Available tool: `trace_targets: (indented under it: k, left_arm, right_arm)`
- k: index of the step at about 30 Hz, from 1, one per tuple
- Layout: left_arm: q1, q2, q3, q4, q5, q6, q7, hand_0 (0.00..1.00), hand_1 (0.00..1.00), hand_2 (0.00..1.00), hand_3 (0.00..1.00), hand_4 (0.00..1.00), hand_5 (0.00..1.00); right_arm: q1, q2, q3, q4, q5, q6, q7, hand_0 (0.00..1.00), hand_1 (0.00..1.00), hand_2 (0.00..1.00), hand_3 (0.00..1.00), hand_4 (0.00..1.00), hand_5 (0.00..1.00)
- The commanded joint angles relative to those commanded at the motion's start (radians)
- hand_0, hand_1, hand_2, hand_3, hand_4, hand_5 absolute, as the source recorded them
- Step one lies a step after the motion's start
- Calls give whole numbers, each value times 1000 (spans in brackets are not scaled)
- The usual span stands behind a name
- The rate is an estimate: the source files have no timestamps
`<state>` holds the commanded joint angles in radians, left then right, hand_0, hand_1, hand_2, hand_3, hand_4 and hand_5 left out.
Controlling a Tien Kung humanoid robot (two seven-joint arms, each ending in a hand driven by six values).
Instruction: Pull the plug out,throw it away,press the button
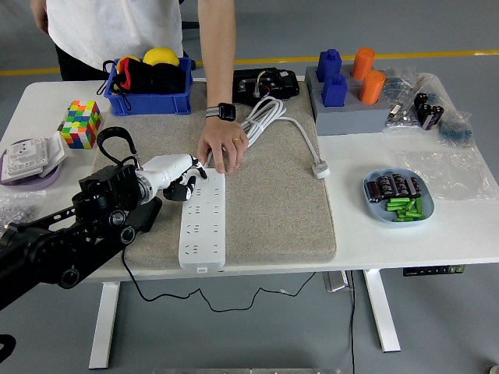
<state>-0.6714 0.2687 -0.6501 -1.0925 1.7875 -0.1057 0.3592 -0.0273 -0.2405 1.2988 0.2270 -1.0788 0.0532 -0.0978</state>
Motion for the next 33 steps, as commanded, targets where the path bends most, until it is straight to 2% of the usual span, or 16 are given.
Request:
trace_targets:
  k: [13, 18, 25, 26, 31, 32, 33]
  left_arm:
    - [-2, 0, 19, -8, -23, 1, -7, 28, 2, 29, 686, 116, 2]
    - [6, 6, -35, -52, -5, 15, -21, 28, 2, 29, 687, 113, 2]
    - [51, 28, -196, -154, 49, 45, -66, 28, 2, 32, 684, 123, 2]
    - [59, 30, -210, -162, 50, 48, -71, 104, 48, 131, 702, 241, 2]
    - [140, 39, -316, -217, 3, 76, -118, 104, 48, 131, 702, 241, 2]
    - [159, 38, -338, -223, -12, 86, -129, 313, 391, 465, 806, 711, 2]
    - [175, 37, -357, -227, -22, 93, -138, 313, 391, 465, 806, 711, 2]
  right_arm:
    - [0, 1, 5, 0, -2, 0, 0, 700, 676, 659, 617, 711, 487]
    - [-1, 3, 9, 0, -3, 0, 0, 700, 676, 659, 616, 711, 487]
    - [-2, 7, 12, 1, -5, 0, 0, 700, 676, 659, 616, 711, 487]
    - [-2, 7, 12, 1, -5, 0, 0, 700, 676, 659, 617, 711, 487]
    - [-2, 9, 13, 0, -7, -1, 0, 700, 676, 659, 617, 711, 487]
    - [-2, 10, 14, 0, -6, -1, 0, 700, 676, 659, 617, 711, 487]
    - [-2, 10, 13, 0, -7, -1, 0, 700, 676, 659, 617, 711, 487]
